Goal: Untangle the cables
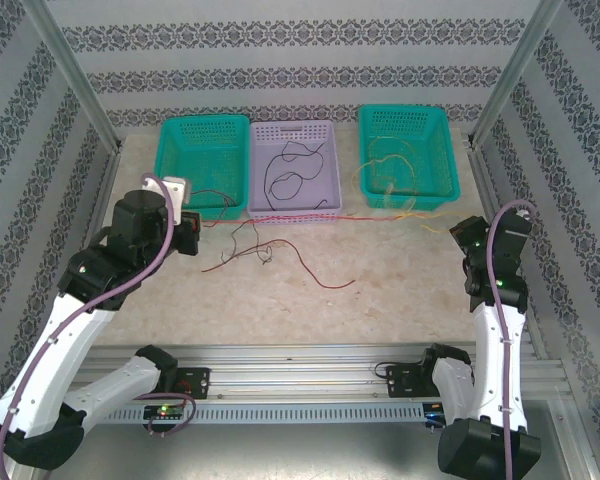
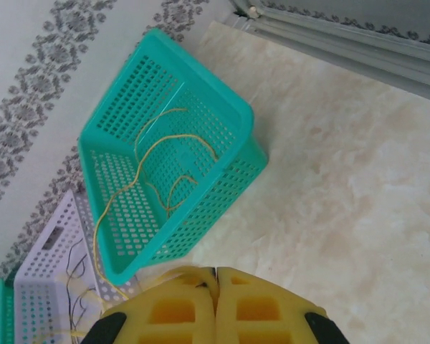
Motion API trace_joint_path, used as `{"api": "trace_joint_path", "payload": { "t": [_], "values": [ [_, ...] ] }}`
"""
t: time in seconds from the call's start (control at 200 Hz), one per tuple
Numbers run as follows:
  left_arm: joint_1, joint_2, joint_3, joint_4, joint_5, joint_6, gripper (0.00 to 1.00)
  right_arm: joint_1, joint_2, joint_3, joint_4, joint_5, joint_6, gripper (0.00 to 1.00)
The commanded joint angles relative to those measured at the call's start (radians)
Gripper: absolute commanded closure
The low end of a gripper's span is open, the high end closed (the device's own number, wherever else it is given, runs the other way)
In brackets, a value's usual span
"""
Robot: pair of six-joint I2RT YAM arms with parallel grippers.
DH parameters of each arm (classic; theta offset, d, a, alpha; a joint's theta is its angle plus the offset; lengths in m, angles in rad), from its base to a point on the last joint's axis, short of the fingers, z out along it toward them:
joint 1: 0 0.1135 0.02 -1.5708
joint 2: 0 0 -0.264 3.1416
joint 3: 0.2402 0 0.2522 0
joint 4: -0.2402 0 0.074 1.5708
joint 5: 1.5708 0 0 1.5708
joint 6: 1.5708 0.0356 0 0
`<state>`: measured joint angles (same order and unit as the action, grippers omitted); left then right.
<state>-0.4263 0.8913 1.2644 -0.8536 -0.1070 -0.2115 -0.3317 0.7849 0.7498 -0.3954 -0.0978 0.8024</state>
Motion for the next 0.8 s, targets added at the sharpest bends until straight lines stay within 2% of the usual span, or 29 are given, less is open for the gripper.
{"api": "trace_joint_path", "payload": {
  "t": [0.0,0.145,0.285,0.42,0.475,0.794],
  "values": [
    [0.031,-0.037,0.041,-0.043,-0.177,0.030,1.00,-0.058,0.023,-0.018,0.016,0.130,0.062,1.00],
    [0.031,-0.107,0.048,-0.014,-0.231,0.045,1.00,-0.092,0.039,-0.029,0.010,0.148,0.065,1.00],
    [0.032,-0.093,0.060,-0.008,-0.146,0.030,1.00,-0.092,0.059,-0.031,0.052,0.046,0.053,1.00],
    [0.032,-0.086,0.063,0.030,-0.059,0.013,1.00,0.013,0.067,0.048,0.080,0.014,-0.010,1.00],
    [0.031,-0.084,0.058,0.058,-0.037,0.009,1.00,0.063,0.101,0.099,0.050,0.041,-0.020,1.00],
    [0.031,-0.027,0.087,0.138,0.054,-0.036,1.00,0.210,0.410,0.286,0.104,0.113,-0.061,1.00]
  ]
}}
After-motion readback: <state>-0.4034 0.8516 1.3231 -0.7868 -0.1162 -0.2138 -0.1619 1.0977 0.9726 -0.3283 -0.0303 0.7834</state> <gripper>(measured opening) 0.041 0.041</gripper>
